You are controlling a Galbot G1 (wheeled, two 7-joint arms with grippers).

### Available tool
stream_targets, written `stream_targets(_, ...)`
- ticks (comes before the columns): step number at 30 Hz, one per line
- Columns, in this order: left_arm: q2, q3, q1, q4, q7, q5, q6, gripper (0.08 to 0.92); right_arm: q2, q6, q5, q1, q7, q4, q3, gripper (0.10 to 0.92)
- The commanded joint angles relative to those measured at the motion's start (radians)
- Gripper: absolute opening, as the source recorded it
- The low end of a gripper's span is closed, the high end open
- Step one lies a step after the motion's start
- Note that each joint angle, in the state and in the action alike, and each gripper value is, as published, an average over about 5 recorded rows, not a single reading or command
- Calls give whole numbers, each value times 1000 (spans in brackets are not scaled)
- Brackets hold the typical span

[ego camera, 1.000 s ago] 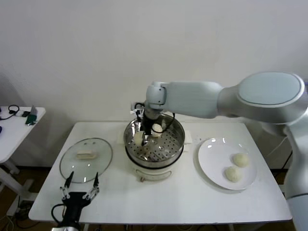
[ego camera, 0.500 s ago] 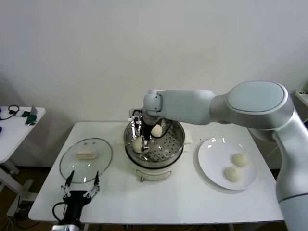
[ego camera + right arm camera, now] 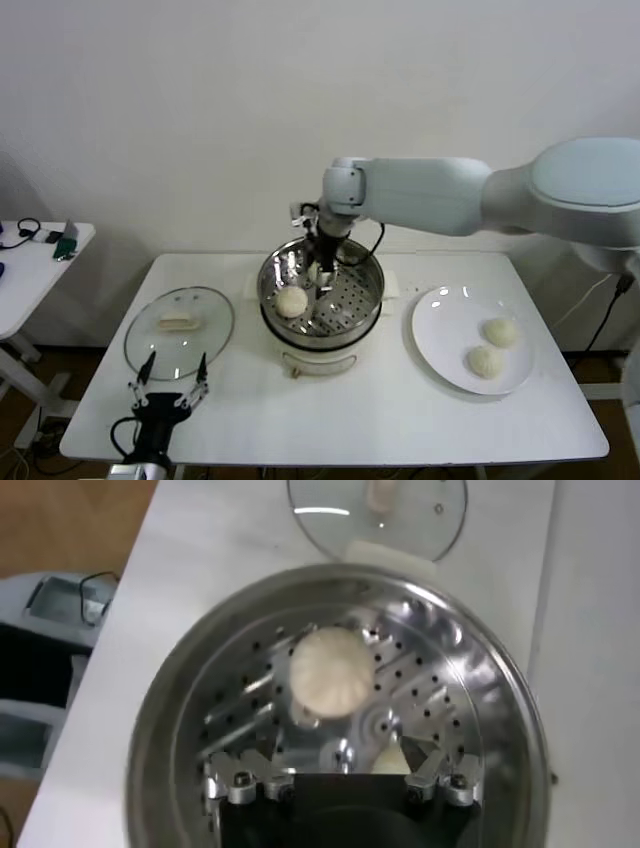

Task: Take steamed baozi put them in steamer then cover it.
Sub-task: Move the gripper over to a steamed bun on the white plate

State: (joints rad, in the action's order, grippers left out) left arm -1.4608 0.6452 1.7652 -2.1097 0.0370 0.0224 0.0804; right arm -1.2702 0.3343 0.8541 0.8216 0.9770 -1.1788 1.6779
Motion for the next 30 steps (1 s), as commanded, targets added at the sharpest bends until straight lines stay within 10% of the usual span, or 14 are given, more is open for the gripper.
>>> stream_targets(1,0,6,0,-2,1,-1,-4,823,292,-44,-174,99,72,-178,3,823)
stream_targets(15,-16,27,5,-12,1,-8,-25,823,713,-108,-602,-133,105,-241,-80,823)
stream_targets(30,-50,35,24,-16,2,-52,-33,823,792,-137,-773,-601,109,-136,-401,823)
